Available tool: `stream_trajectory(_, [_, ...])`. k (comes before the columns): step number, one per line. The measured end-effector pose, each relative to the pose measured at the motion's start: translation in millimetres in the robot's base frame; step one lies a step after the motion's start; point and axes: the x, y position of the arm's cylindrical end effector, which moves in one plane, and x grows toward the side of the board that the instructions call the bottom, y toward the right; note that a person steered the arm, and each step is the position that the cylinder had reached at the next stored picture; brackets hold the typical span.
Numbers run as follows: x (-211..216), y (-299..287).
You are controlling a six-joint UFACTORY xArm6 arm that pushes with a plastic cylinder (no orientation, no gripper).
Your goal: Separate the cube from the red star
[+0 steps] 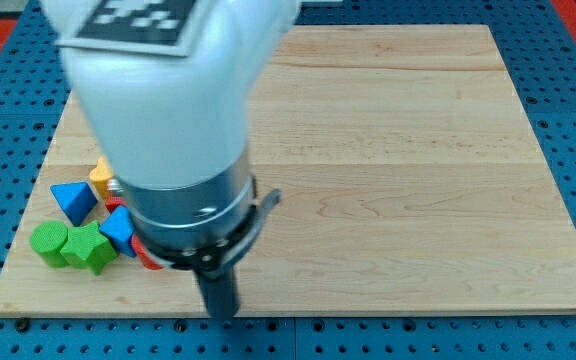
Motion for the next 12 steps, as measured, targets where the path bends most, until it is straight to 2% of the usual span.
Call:
stream_trajectory(1, [-15, -63])
stream_trajectory(2, [-50, -65])
stream_trajectory(3, [-42, -56])
stream_trajectory(4, [-36, -77])
stream_trajectory(5, [-64, -109])
stream_trajectory(6, [-73, -96])
stream_trajectory(7, [-106, -69])
stream_trajectory(9, [-116, -88])
stream_trajectory(10, [-134, -91])
stream_trajectory(11, [-137, -72])
stream_trajectory(12, [-137, 15])
